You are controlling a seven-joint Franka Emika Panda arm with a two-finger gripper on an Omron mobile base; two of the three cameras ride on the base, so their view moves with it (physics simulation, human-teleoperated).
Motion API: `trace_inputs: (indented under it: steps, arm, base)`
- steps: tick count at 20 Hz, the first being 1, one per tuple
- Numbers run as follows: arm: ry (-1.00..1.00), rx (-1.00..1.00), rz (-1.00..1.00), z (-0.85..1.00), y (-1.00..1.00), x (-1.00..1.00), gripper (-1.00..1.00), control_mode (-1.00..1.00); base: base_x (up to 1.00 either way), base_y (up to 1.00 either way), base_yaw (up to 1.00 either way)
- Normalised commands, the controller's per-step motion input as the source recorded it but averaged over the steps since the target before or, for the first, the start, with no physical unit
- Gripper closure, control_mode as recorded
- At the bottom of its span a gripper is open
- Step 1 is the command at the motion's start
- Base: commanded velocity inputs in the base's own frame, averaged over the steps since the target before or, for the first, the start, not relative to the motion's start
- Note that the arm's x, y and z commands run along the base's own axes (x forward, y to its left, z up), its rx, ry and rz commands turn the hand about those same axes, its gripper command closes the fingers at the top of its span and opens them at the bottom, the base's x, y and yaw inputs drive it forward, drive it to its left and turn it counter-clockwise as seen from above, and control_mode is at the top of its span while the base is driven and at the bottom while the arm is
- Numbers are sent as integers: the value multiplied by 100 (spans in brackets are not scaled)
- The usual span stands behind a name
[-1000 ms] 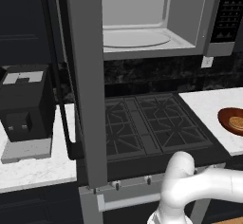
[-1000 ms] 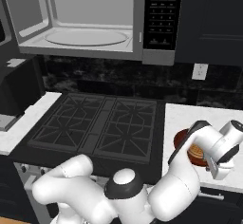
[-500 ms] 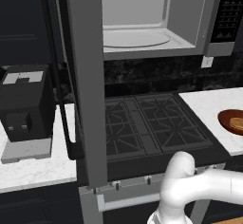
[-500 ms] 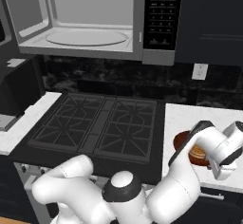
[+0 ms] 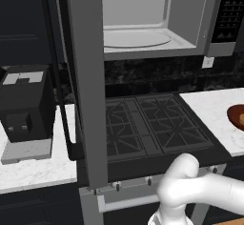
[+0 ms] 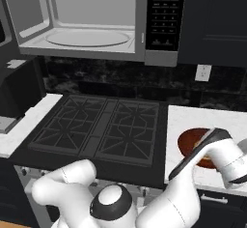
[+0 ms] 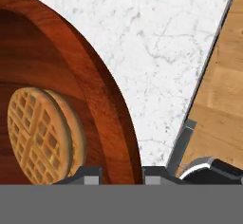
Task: Open the microwave, place the bowl with waffle inside the microwave, then close the microwave door and turn it on.
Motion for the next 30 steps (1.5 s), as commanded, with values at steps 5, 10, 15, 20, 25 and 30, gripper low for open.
trace_inputs:
  steps: [5, 10, 15, 20, 25, 30]
  arm:
    - [-34, 0, 0, 59, 16, -41, 100, -100]
    - [-21, -1, 0, 94, 50, -60, 100, -100]
    - [-10, -5, 0, 86, 93, -48, 100, -100]
    - [-1, -5, 0, 56, 100, -17, 100, -100]
    - [0, -1, 0, 41, 100, -2, 100, -100]
    - [0, 0, 0, 46, 94, 0, 100, -100]
  base:
    - [0, 0, 0]
    - [0, 0, 0]
    - [0, 0, 0]
    - [0, 0, 0]
    - [0, 0, 0]
    - [0, 0, 0]
